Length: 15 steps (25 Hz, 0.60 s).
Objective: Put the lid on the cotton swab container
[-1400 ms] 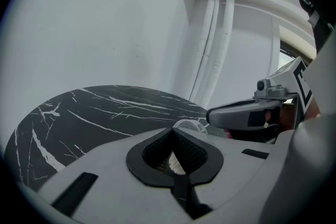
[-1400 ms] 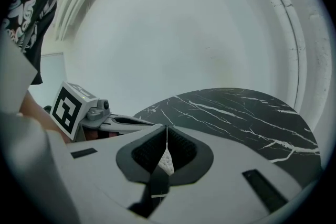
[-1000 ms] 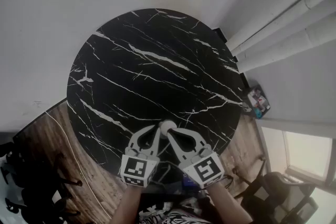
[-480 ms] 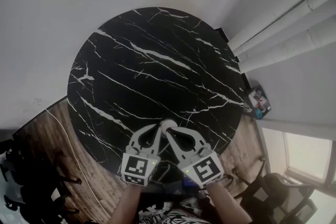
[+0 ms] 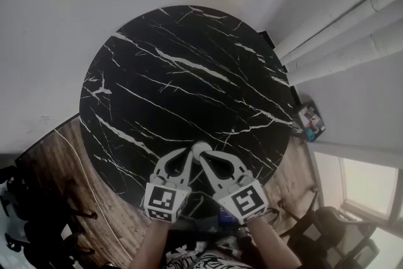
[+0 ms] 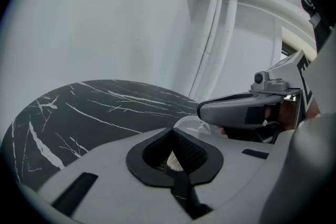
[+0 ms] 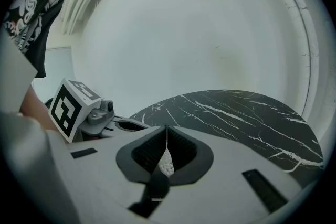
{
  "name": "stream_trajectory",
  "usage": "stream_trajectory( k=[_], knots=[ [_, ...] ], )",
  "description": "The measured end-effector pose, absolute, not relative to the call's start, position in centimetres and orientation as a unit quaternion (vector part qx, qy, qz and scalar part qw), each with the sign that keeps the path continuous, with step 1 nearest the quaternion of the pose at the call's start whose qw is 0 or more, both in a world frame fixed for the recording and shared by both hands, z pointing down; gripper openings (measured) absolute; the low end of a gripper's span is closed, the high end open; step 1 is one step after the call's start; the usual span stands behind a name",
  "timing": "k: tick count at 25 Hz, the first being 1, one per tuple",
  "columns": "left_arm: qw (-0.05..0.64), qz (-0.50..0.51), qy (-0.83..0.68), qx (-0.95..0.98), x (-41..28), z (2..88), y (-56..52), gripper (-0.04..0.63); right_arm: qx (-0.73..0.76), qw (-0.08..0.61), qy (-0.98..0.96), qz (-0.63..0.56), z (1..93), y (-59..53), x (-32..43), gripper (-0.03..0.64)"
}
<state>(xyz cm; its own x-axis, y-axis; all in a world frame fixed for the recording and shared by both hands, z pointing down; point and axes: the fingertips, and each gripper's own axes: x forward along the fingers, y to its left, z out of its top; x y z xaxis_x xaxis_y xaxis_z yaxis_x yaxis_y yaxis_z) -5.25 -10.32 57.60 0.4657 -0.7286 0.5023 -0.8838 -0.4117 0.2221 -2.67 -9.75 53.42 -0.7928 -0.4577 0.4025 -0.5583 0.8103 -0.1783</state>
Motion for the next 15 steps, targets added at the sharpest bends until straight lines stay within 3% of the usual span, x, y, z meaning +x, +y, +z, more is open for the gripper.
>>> stream_trajectory(
  k=[15],
  knots=[
    [0.237,0.164,-0.488,0.824,-5.2,57.7,-10.5,0.014,0.279,0.183,-0.929,0.158,54.5,-10.1,-2.0,0.018]
  ],
)
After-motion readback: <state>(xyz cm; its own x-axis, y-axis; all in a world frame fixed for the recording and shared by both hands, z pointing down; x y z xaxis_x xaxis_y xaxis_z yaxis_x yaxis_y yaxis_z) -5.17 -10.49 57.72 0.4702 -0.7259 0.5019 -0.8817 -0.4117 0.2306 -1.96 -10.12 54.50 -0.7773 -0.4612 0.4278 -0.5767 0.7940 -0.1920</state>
